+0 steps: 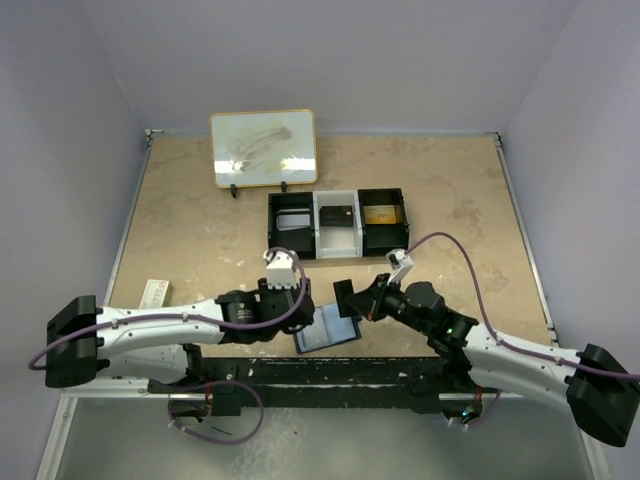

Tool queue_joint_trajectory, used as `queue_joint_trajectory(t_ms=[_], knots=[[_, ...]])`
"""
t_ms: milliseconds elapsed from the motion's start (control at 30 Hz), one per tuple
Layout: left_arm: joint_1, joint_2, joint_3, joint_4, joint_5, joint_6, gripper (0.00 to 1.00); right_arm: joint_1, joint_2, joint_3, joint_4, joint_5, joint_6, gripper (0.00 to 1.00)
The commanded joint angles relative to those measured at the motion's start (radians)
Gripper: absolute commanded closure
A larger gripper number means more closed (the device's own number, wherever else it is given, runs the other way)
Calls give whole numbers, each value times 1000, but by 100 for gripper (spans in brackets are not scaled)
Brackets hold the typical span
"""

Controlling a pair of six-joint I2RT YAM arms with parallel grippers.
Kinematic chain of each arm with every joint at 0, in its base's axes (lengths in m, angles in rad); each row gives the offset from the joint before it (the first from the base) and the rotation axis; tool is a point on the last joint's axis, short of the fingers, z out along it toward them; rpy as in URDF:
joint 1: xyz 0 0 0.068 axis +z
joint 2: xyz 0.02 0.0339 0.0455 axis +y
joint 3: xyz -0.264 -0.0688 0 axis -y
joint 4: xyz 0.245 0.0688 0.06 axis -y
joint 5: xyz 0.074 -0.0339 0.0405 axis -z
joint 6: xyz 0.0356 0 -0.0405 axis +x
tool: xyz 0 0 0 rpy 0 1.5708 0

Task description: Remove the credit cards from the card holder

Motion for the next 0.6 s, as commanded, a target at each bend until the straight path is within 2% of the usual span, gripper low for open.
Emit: queue_joint_trajectory(t_ms=[0, 133, 233, 433, 533, 567], knots=[[128, -53, 103, -102, 49, 133, 38, 0, 31, 45, 80, -7, -158, 100], [171, -14, 282, -307, -79, 215, 36, 2, 74, 115, 51, -14, -289, 100], [259, -17, 362, -368, -89, 304, 35, 2, 93, 168, 20, 11, -420, 100], [611, -119, 353, -337, 60, 492, 34, 10, 110, 259, 2, -58, -877, 100], [654, -156, 328, -331, 49, 529, 34, 10, 137, 298, 14, 1, -961, 100], [654, -167, 317, -326, 29, 525, 34, 10, 160, 309, 44, 20, -1033, 100]])
